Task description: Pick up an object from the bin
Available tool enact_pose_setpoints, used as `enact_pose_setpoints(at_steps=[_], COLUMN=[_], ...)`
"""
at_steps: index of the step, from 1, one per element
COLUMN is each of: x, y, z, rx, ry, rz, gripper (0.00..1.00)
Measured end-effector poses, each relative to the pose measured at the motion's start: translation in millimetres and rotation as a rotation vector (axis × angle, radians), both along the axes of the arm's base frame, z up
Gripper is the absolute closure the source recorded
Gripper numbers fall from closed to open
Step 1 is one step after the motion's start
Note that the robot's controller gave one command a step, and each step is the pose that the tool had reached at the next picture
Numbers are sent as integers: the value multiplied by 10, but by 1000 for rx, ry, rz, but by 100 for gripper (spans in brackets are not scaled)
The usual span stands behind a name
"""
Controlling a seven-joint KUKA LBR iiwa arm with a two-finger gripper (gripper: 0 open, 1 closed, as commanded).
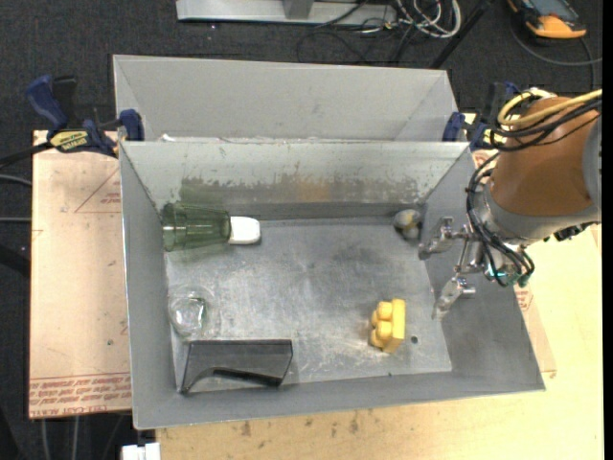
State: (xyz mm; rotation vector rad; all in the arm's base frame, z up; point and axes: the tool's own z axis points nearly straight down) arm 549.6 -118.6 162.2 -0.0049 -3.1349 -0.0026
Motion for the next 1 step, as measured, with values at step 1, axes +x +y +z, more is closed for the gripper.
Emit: enact_pose_setpoints(at_steps=[1], x=[19], y=[3], z=[42], rx=[-1], ry=[-8], rz=[3], gripper=[0])
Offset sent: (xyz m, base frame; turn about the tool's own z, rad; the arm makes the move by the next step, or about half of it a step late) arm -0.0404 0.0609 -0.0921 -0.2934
